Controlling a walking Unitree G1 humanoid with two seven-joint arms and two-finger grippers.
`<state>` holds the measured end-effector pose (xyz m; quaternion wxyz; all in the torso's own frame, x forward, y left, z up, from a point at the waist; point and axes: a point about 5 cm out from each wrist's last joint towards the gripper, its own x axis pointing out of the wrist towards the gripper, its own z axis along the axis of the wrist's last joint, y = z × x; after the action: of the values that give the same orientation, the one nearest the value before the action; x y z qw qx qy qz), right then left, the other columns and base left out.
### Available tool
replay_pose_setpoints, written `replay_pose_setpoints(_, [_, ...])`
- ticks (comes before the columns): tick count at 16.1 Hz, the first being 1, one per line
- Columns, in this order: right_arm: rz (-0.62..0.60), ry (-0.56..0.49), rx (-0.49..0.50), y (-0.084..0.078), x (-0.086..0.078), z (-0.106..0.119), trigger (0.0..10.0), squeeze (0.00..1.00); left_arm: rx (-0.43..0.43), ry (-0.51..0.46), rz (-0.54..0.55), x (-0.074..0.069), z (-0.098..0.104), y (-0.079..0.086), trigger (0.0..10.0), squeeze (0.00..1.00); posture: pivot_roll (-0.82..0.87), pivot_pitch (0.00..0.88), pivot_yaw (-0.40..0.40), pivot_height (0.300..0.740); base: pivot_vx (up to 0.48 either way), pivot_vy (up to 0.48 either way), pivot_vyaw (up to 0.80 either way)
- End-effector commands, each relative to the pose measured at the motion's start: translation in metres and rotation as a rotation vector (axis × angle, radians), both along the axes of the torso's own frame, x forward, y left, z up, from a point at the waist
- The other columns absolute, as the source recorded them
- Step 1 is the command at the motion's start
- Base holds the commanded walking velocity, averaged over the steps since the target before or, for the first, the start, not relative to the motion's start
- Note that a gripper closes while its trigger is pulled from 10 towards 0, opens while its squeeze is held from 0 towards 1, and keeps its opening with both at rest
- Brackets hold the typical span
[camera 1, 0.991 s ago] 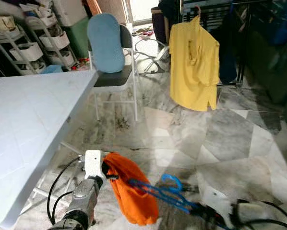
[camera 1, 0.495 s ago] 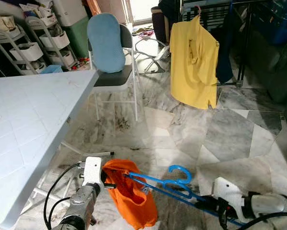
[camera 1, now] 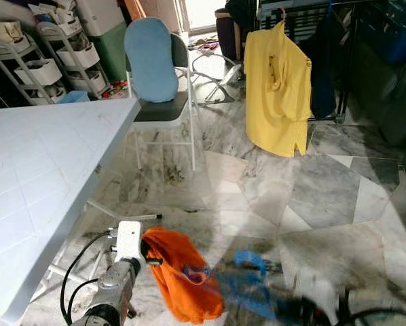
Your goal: Hang hanger
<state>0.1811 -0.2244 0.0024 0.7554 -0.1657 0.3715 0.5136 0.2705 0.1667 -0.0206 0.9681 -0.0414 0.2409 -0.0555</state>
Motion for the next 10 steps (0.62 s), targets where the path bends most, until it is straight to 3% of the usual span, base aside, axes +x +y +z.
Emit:
replay_pose_setpoints(1, [0.006, 0.022, -0.014, 0.003, -0.004, -0.008, 10.0, 0.00, 0.004, -0.060, 0.024, 0.010, 0.011, 0.005, 0.0, 0.00, -0.20, 0.000, 0.204, 0.740, 0.000, 0.000, 0.00])
replay_pose_setpoints(4, [-0.023, 0.082, -0.094, -0.008, -0.018, -0.027, 10.0, 0.00, 0.014, -0.132, 0.071, 0.018, 0.021, 0.007, 0.0, 0.00, -0.20, 0.000, 0.202, 0.740, 0.000, 0.000, 0.00])
replay_pose_setpoints(6, [-0.089, 0.089, -0.243, -0.017, -0.025, -0.054, 10.0, 0.00, -0.010, -0.196, 0.085, 0.027, 0.032, 0.006, 0.0, 0.00, -0.19, 0.000, 0.202, 0.740, 0.000, 0.000, 0.00])
replay_pose_setpoints(10, [-0.222, 0.022, -0.359, -0.024, -0.010, -0.060, 10.0, 0.00, -0.013, -0.268, 0.101, 0.038, 0.047, 0.005, 0.0, 0.00, -0.18, 0.000, 0.197, 0.740, 0.000, 0.000, 0.00])
